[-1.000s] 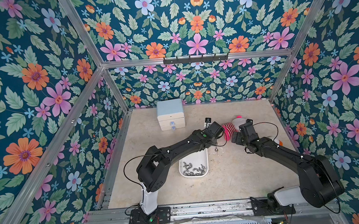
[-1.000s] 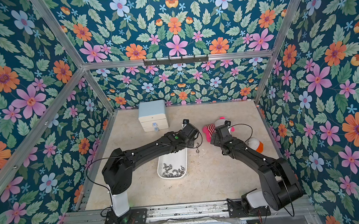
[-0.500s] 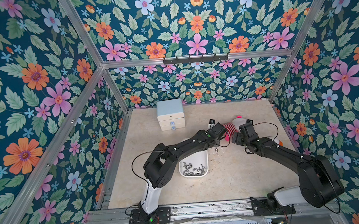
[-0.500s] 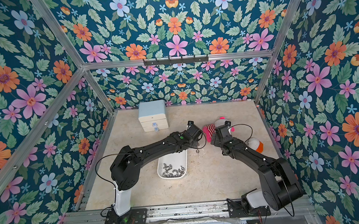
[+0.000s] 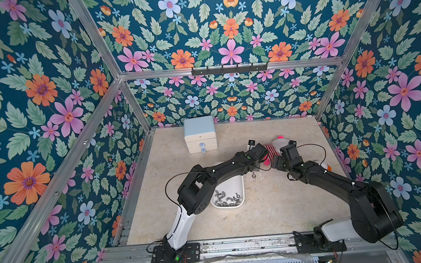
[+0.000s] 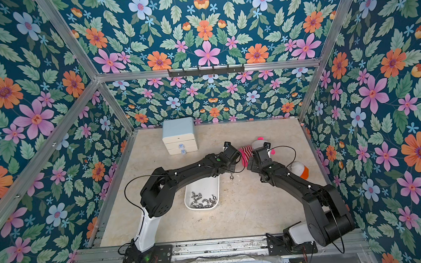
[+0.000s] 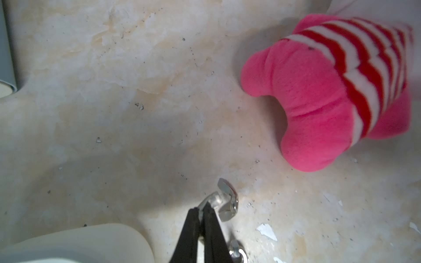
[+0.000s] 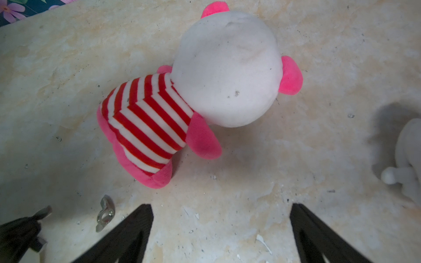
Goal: Take out the wing nut from the storage box
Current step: Place the wing nut at the center of the board.
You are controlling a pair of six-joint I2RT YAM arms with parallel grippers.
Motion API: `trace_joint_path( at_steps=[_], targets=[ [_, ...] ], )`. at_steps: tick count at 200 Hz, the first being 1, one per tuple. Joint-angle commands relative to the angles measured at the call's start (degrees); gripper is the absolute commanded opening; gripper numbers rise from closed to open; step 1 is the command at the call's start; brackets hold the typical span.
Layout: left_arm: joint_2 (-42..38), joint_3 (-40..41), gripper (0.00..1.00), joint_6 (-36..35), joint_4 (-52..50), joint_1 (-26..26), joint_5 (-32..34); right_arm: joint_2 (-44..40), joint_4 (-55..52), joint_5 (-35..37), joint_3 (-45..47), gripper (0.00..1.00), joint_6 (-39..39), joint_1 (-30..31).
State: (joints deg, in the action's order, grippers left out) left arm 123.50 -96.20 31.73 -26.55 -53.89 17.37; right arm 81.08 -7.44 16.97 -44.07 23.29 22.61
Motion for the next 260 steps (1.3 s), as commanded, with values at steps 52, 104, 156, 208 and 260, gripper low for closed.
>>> trace_joint_path(
  at_steps=[52, 104, 156, 208, 260],
  targets=[
    [4.1, -2.6, 0.00, -0.5, 0.5, 1.6, -2.4, 0.4, 0.6, 0.3, 0.0, 0.99, 0.4, 0.1],
    [7.2, -5.4, 0.06, -0.5, -0.7, 1.7, -3.6, 0.4, 0.6, 0.1, -0.3, 0.99, 0.4, 0.0],
    [8.3, -6.0, 0.17, 0.1, -1.9, 1.9, -4.2, -0.2, 0.4, 0.2, 0.0, 0.99, 0.4, 0.1],
    [4.3, -4.0, 0.16, 0.9, -1.7, 2.3, -1.9, -0.3, 0.4, 0.2, -0.1, 0.99, 0.4, 0.0],
    [2.8, -4.2, 0.32, 1.0, -2.5, 2.3, -2.4, -0.4, 0.9, 0.0, 0.0, 0.99, 0.4, 0.1]
  ],
)
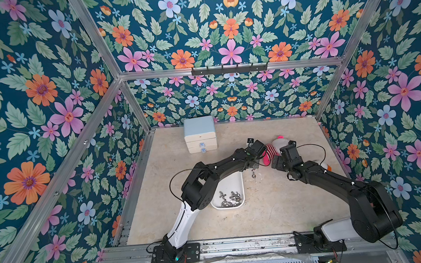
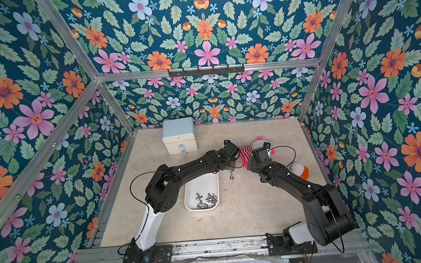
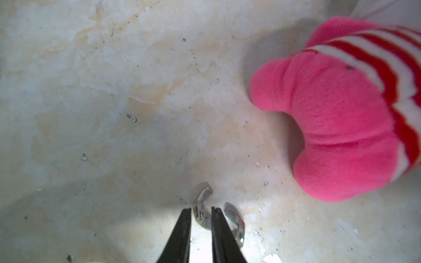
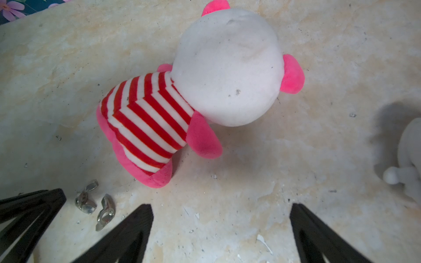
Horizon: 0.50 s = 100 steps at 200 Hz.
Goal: Take out the wing nut from the storage box
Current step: Place the wing nut at the center of the board.
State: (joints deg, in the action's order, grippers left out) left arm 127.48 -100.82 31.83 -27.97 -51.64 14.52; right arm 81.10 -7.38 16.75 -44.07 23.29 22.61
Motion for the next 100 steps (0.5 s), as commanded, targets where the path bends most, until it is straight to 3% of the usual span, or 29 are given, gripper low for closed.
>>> trace_joint_path(
  at_steps=[1, 65, 82, 100],
  targets=[
    [-1.3, 0.4, 0.32, 0.9, -1.1, 0.0, 0.4, -0.4, 0.8, 0.2, 0.0, 0.99, 0.4, 0.1],
    [-12.7, 8.7, 0.48, 0.6, 1.2, 0.2, 3.8, -0.1, 0.7, 0.5, 0.3, 0.99, -0.3, 0.1],
    [-16.5, 12.2, 0.58, 0.4, 0.7, 0.2, 5.7, 0.0, 0.7, 0.8, 0.1, 0.99, -0.8, 0.5],
    [-21.0, 17.2, 0.60, 0.5, 0.2, 0.2, 7.3, 0.1, 0.2, 1.2, -0.2, 0.99, -1.0, 0.7]
  ],
)
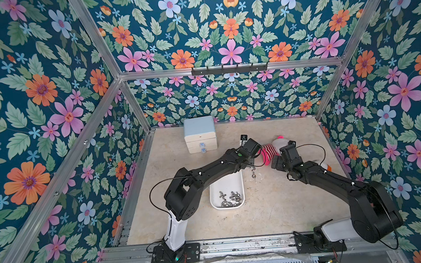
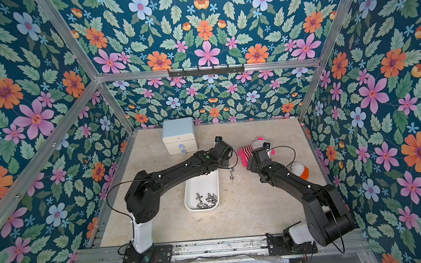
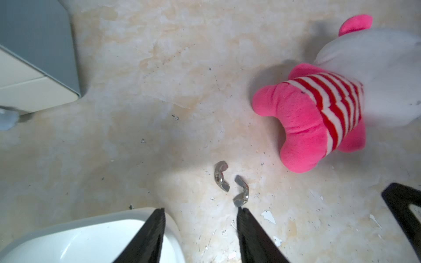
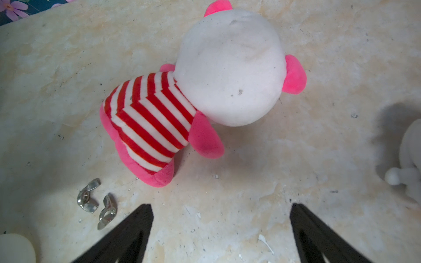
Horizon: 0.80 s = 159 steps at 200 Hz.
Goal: Take out the wing nut from the storage box
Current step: Place the wing nut at the center of the board, then pick up the wing nut from the storage box.
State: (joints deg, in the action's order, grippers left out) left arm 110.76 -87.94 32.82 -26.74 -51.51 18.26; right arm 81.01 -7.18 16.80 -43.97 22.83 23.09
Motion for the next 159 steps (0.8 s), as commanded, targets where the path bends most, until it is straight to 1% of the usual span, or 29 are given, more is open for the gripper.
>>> trace_joint_path(
  at_steps=[1, 23, 39, 56, 65, 109, 159],
  targets=[
    [-4.6, 4.7, 0.60, -0.4, -1.0, 0.1, 3.5, 0.1, 0.0, 1.1, -0.4, 0.99, -0.6, 0.2],
    [-10.9, 11.7, 0.59, 0.6, -0.9, 0.1, 3.2, 0.0, -0.5, 1.4, -0.8, 0.99, -0.8, 0.2],
    [-14.8, 16.1, 0.58, 1.7, -0.9, 0.0, 0.5, 0.0, -0.6, 1.2, -0.8, 0.99, -0.8, 0.4],
    [-17.0, 19.3, 0.57, 1.9, -0.9, -0.2, -3.4, 0.3, -0.3, 1.0, -0.3, 0.99, -0.4, 0.6],
    [-17.5, 20.4, 0.57, 2.1, -1.1, -0.6, -4.3, 0.5, -0.1, 1.0, 0.1, 0.99, -0.1, 0.8],
    [-18.1, 25.1, 0.55, 3.9, -1.4, -2.8, -4.3, 1.6, -1.3, 1.2, -1.3, 0.99, 0.7, 2.4],
    [-17.9, 28.1, 0.50, 5.9, -1.5, -4.5, -4.6, 1.7, -3.0, 1.7, -3.2, 0.99, 0.2, 2.4]
  ],
)
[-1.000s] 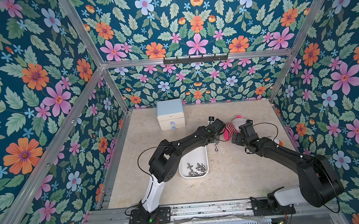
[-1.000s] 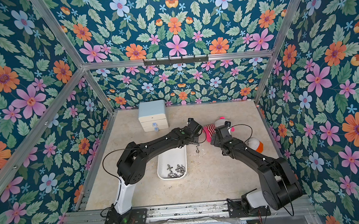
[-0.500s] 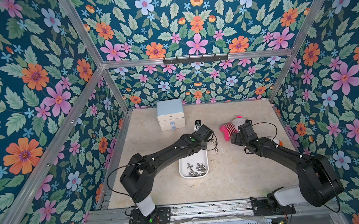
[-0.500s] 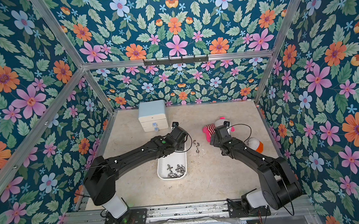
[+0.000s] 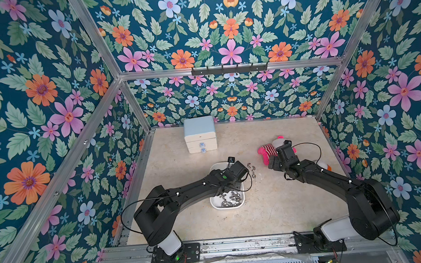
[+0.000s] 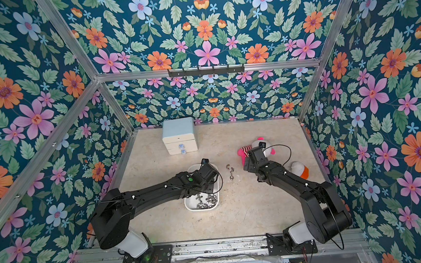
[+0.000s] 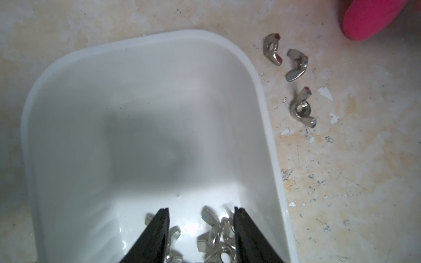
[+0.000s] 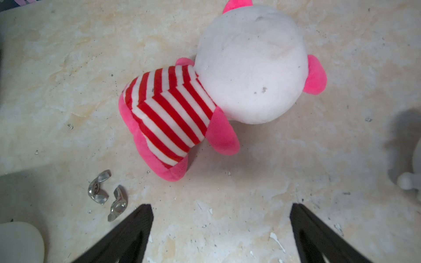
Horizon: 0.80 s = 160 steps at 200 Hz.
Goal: Take out the wing nut from the storage box
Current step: Pick up the wing nut from the storage box.
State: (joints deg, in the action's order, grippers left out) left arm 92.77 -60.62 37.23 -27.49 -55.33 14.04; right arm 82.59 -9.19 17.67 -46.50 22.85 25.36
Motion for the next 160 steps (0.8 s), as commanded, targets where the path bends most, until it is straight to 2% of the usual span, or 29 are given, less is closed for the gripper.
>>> trace_joint_path(
  at_steps=[1, 160],
  targets=[
    [0.1, 0.8, 0.49, 1.6, -0.7, -0.7, -0.4, 0.1, -1.1, 0.8, -0.7, 0.99, 0.2, 0.1],
    [4.8, 2.9, 0.36, 4.6, -1.3, -5.3, -1.0, 2.0, -0.5, 0.1, -2.4, 0.99, 0.3, 0.1]
  ],
)
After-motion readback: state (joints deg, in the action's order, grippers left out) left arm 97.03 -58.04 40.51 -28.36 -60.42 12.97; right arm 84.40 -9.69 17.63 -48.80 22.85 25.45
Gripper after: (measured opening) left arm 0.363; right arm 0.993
